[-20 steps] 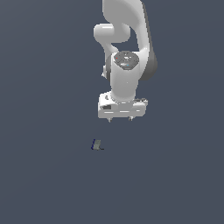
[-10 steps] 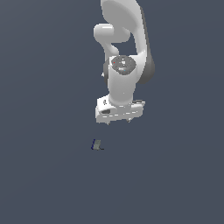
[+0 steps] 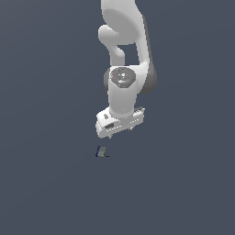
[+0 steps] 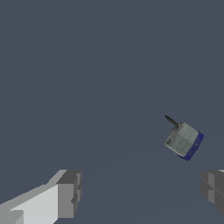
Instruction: Pick up the object and move it to a goal position.
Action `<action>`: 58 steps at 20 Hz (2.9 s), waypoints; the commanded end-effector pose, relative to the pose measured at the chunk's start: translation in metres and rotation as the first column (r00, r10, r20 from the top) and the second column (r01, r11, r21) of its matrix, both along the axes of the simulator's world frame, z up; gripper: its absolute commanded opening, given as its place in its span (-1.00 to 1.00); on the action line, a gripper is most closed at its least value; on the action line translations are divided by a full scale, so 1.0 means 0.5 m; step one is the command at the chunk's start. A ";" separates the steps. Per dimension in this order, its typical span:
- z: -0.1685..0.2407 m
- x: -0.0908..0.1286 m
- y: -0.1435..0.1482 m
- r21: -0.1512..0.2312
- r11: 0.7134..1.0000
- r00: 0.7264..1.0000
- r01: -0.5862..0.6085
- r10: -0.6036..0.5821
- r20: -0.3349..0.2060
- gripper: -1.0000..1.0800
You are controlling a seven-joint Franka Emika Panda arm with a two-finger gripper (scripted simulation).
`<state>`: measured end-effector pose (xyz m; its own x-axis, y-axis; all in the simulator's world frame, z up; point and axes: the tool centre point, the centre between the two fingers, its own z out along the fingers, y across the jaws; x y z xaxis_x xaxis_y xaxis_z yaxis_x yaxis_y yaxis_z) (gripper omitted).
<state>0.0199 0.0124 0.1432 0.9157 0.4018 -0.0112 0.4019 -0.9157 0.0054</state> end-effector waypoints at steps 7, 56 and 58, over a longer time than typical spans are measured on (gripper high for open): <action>-0.035 0.022 -0.035 -0.001 0.978 0.978 -0.211 0.211 -0.003 0.92; -0.207 0.081 -0.167 0.010 0.586 0.587 -0.810 0.810 0.008 0.92; -0.230 0.080 -0.166 0.009 0.585 0.585 -0.811 0.811 0.008 0.92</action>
<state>0.0606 -0.0709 0.0370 0.2114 0.9774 -0.0003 0.9774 -0.2114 0.0007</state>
